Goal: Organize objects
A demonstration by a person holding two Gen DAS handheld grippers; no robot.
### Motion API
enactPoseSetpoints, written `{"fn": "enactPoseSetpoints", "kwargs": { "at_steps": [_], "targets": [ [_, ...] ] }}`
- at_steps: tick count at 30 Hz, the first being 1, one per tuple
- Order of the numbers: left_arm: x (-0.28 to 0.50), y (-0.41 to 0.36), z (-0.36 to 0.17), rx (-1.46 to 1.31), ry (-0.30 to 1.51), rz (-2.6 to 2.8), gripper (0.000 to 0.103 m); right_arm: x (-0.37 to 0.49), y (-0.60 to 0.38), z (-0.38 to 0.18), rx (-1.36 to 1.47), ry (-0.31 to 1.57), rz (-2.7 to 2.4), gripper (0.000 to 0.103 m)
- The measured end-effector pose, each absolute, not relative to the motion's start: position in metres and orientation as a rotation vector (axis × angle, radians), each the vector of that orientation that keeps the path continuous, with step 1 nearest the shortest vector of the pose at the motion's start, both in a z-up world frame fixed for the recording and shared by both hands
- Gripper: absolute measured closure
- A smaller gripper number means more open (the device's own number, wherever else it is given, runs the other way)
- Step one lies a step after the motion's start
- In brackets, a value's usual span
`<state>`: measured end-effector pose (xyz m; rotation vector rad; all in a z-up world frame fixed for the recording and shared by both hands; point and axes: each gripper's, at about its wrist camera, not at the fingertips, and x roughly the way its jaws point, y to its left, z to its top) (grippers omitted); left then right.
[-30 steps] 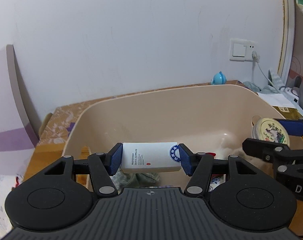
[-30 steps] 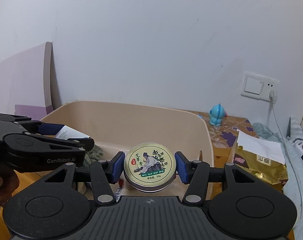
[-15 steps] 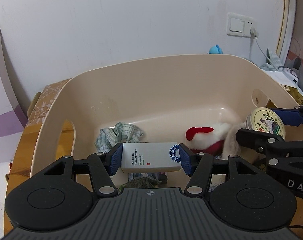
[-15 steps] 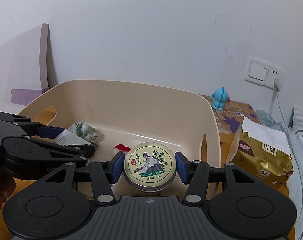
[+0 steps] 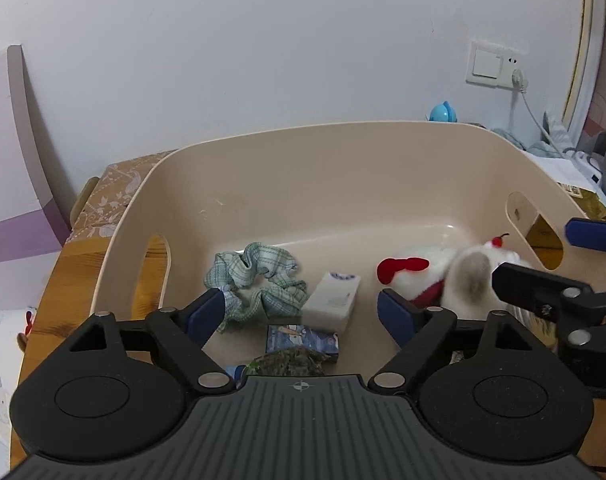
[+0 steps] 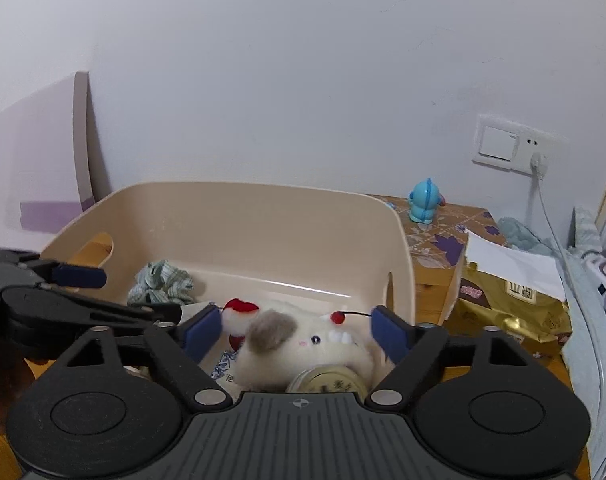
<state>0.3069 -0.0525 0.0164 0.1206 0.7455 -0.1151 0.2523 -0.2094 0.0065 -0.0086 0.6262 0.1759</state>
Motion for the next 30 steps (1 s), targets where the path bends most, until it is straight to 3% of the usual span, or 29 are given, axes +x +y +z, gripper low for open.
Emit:
{"fn": "enactPoseSetpoints", "kwargs": {
  "at_steps": [12, 30],
  "targets": [
    [0.268, -0.05, 0.048, 0.102, 0.643, -0.074, 0.013, 0.224, -0.213, 0.02, 0.054, 0.596, 0.188, 0.004],
    [0.192, -0.034, 0.079, 0.087, 0.565, -0.06, 0.012, 0.159, -0.217, 0.043, 0.086, 0.557, 0.191, 0.0]
  ]
}}
